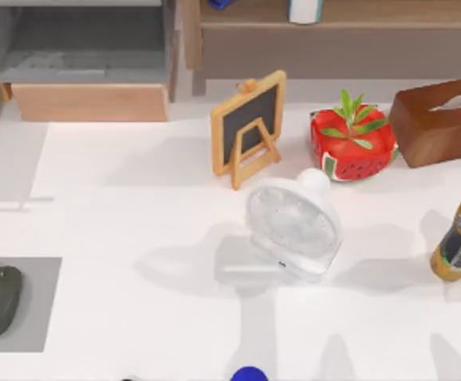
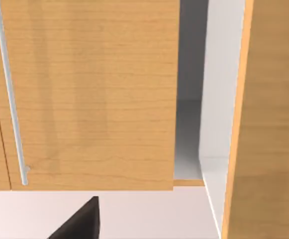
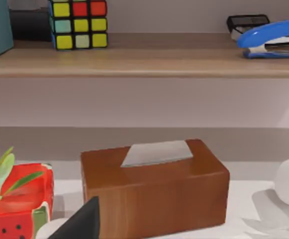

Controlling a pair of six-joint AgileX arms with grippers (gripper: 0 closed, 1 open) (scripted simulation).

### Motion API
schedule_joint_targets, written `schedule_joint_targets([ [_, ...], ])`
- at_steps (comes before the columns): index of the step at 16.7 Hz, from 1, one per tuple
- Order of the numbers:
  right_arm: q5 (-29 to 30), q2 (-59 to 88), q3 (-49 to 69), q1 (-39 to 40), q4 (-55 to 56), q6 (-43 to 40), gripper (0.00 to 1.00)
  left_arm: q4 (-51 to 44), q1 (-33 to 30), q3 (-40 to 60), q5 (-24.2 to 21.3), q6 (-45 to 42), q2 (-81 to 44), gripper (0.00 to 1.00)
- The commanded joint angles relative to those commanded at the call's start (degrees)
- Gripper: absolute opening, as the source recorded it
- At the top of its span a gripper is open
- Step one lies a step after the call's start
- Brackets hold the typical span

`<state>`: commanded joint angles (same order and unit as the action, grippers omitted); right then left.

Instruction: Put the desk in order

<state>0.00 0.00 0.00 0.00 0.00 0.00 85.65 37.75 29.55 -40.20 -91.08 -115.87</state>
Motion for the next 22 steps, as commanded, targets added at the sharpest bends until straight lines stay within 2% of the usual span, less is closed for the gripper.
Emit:
schedule_joint_targets([
  [13,0.0,0.0,0.0,0.0,0.0,0.0,1.0,0.0,0.0,0.0,0.0,0.0,0.0,0.02],
  [22,0.0,0.0,0.0,0.0,0.0,0.0,1.0,-0.5,0.1,-0.1,0.0,0.2,-0.6,0.0],
])
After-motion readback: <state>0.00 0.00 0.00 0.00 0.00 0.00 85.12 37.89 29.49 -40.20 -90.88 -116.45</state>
